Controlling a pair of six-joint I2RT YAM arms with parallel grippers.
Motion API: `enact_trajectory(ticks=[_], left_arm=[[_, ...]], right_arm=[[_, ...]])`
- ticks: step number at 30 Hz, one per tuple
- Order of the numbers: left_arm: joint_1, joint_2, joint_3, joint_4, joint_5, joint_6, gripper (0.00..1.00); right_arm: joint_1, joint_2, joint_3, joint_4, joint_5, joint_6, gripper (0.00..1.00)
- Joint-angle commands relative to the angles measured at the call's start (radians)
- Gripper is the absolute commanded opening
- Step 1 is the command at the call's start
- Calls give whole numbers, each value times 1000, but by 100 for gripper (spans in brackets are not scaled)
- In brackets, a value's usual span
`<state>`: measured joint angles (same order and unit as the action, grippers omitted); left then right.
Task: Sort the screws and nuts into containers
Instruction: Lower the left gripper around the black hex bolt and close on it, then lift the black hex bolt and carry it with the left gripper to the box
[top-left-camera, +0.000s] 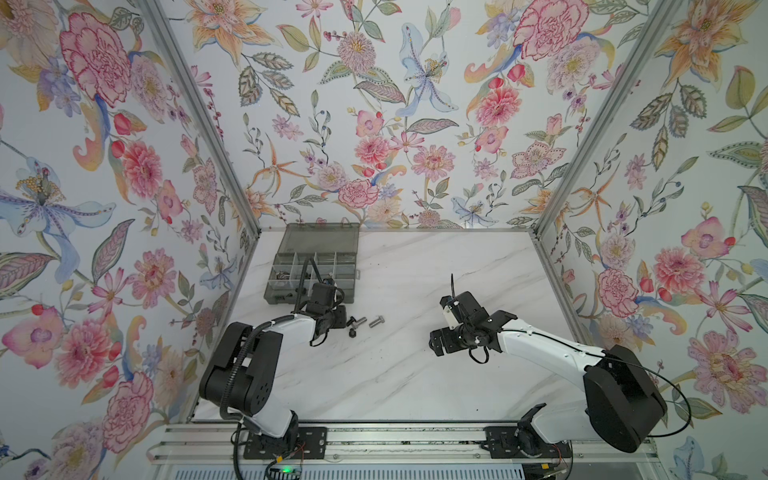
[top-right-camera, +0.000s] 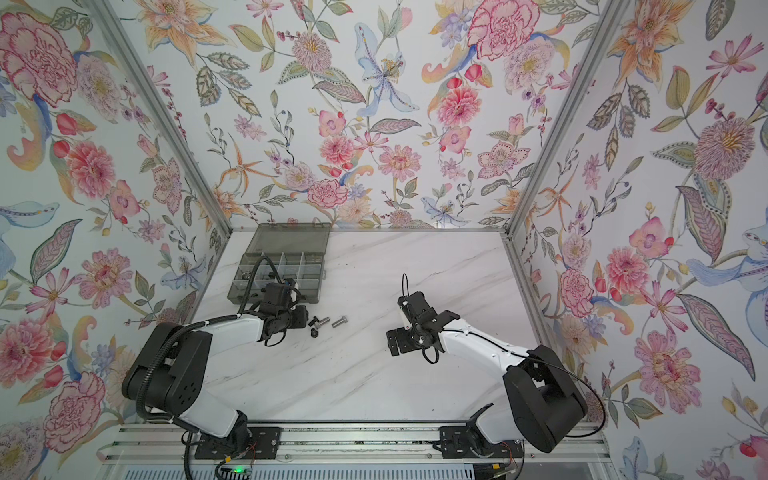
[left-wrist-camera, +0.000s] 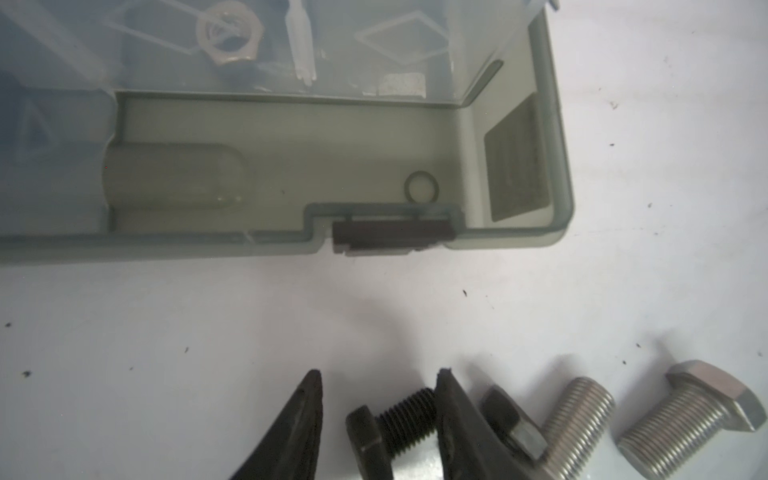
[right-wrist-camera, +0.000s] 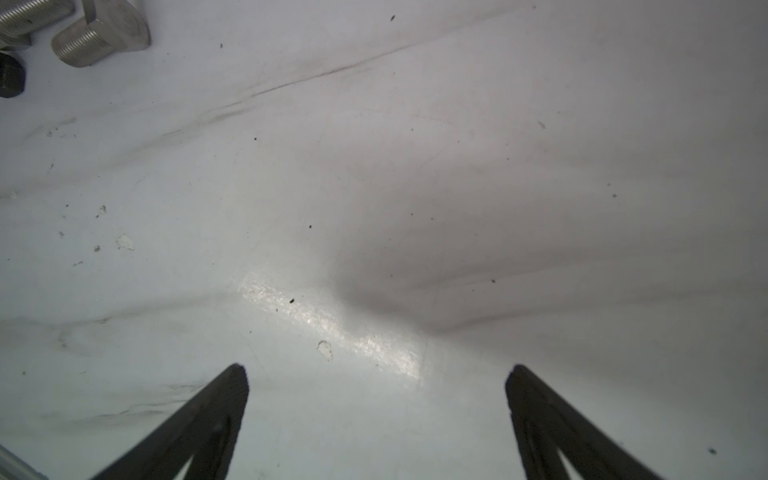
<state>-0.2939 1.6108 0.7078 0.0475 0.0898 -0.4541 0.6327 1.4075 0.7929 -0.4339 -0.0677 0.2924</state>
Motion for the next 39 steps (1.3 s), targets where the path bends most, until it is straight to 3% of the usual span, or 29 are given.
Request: enact_trajectory(ticks=[1, 13, 17, 31, 39], left_arm=[[-8, 40, 34, 14, -12, 56, 46], [-8, 95, 66, 7, 16, 94, 45], [-8, 85, 65, -26, 20, 88, 33], [-8, -40, 1, -134, 29, 50, 30], [-7, -114, -47, -149, 36, 34, 21]], right_arm=[[-7, 14, 22, -23, 6, -5, 99], [-8, 28, 25, -25, 4, -5, 99], [-9, 31, 24, -25, 6, -5, 99], [-8, 28, 18, -22, 6, -4, 99], [-7, 30, 18, -23, 3, -5, 99]])
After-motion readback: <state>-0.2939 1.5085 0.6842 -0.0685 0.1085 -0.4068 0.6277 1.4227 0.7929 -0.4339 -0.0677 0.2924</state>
